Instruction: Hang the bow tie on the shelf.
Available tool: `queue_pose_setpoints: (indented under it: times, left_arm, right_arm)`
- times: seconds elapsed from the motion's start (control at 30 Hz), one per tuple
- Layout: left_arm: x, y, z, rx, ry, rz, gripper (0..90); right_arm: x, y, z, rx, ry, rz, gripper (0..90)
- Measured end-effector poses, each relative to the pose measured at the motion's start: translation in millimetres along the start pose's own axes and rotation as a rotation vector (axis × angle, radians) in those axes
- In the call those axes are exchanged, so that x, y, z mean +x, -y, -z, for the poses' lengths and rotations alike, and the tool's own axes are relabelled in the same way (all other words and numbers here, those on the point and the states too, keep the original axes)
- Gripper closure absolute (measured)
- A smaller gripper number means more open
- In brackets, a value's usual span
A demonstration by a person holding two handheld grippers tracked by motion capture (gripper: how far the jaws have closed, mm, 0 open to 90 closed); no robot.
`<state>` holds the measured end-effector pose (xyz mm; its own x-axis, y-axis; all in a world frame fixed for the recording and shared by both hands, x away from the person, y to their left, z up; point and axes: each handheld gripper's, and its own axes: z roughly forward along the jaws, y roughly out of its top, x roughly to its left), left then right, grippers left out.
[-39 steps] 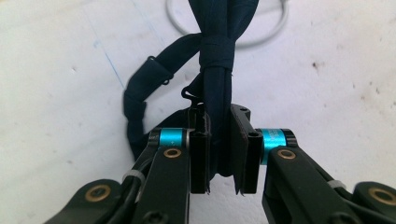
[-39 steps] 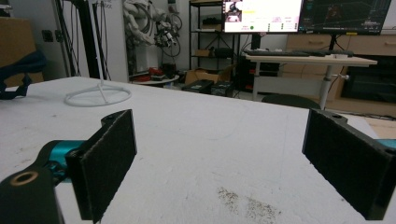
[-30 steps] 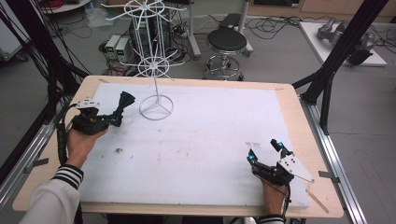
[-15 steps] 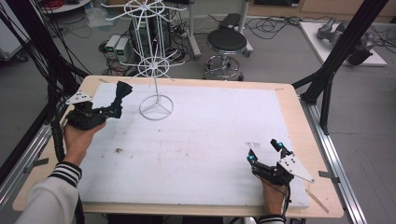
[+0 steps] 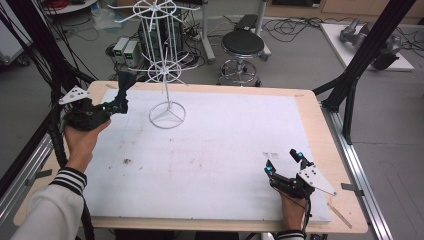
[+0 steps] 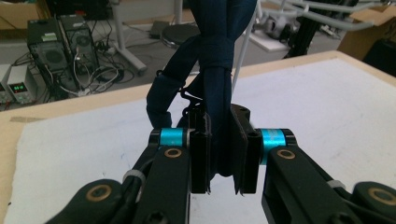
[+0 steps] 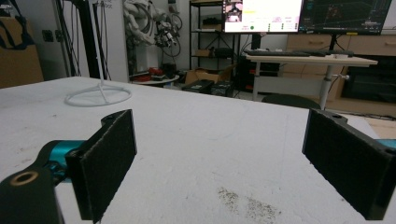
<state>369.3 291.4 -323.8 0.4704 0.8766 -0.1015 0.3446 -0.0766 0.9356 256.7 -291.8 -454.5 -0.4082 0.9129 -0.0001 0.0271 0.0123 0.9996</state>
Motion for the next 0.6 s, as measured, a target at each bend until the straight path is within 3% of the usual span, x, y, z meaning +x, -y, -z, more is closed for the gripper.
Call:
queue_pose_setpoints:
  times: [0.6]
  left_arm:
    - [-19.7,-23.1,0.2,-0.056,0.025,-0.034,79.0]
  right_arm:
    - [0.0,0.0,0.0,0.000,0.000,0.002,9.0]
